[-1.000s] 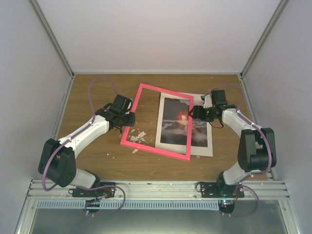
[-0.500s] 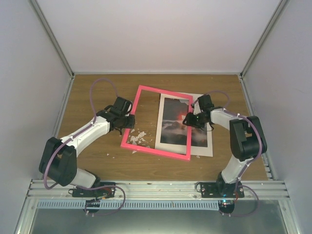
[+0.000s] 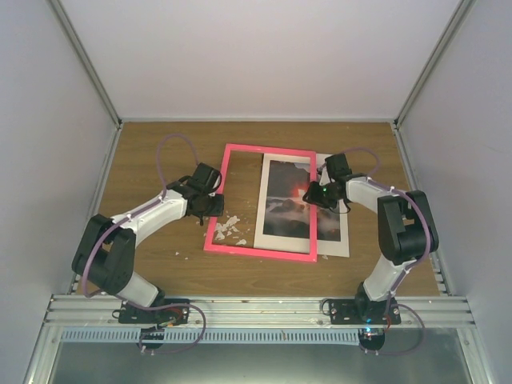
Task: Take the photo out of the frame
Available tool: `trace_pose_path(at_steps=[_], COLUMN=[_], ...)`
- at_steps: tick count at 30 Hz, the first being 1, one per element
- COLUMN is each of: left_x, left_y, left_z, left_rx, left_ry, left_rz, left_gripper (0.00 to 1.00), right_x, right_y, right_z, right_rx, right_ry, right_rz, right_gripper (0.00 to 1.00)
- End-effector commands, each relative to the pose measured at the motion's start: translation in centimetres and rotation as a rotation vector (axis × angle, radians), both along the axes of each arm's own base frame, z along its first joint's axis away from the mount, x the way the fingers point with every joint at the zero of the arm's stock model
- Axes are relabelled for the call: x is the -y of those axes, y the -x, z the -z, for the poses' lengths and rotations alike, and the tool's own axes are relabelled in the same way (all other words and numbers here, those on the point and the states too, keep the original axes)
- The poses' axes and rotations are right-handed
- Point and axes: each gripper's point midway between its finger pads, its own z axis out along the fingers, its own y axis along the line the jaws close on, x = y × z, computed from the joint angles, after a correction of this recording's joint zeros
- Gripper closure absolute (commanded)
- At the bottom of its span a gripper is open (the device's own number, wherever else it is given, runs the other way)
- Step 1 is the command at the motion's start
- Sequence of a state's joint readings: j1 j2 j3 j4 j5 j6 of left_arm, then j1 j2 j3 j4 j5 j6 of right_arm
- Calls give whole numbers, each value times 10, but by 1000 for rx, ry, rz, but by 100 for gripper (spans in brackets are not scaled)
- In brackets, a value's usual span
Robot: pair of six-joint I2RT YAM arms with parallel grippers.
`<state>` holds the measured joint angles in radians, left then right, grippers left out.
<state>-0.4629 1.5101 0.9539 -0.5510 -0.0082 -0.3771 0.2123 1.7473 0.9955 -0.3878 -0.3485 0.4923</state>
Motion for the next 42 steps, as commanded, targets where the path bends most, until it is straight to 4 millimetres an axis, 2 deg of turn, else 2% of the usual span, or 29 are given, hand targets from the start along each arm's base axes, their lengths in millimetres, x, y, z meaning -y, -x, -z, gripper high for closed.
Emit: trace_pose_path(at_steps=[1, 6, 11, 12, 15, 19, 23, 26, 28, 31, 35, 38, 42], left_x=[8, 10, 12, 12, 12, 9, 4, -4, -16, -40, -80, -118, -164], left_y=[-16, -16, -17, -16, -16, -19, -24, -29, -32, -37, -43, -44, -44], left_z=[4, 20, 30, 30, 28, 13, -5, -17, -23, -31, -38, -39, -40], left_rx=[55, 15, -10, -12, -12, 13, 41, 60, 70, 82, 95, 89, 101], left_ry=[13, 2, -6, -6, -8, -19, -25, -30, -49, -92, -161, -223, -223], left_rz=[13, 18, 20, 21, 21, 11, 3, -15, -30, -60, -118, -171, -265], left_gripper=[71, 58, 56, 57, 70, 83, 95, 98, 100, 100, 100, 100, 100], right_x=[-28, -31, -30, -29, -29, -29, -35, -41, -45, -51, -59, -62, -63], right_y=[-5, -5, -6, -6, -7, -8, -10, -10, -10, -7, 1, 7, 18], right_z=[-40, -44, -45, -46, -46, -46, -54, -69, -80, -94, -108, -117, -114], right_rx=[95, 104, 113, 116, 119, 127, 153, 195, 220, 253, 292, 330, 353], right_ry=[-115, -134, -133, -133, -133, -136, -169, -205, -226, -254, -303, -328, -337], right_rz=[-117, -118, -108, -106, -102, -103, -121, -155, -187, -238, -305, -337, -373], right_gripper=[80, 81, 81, 81, 81, 77, 66, 52, 42, 34, 29, 28, 26])
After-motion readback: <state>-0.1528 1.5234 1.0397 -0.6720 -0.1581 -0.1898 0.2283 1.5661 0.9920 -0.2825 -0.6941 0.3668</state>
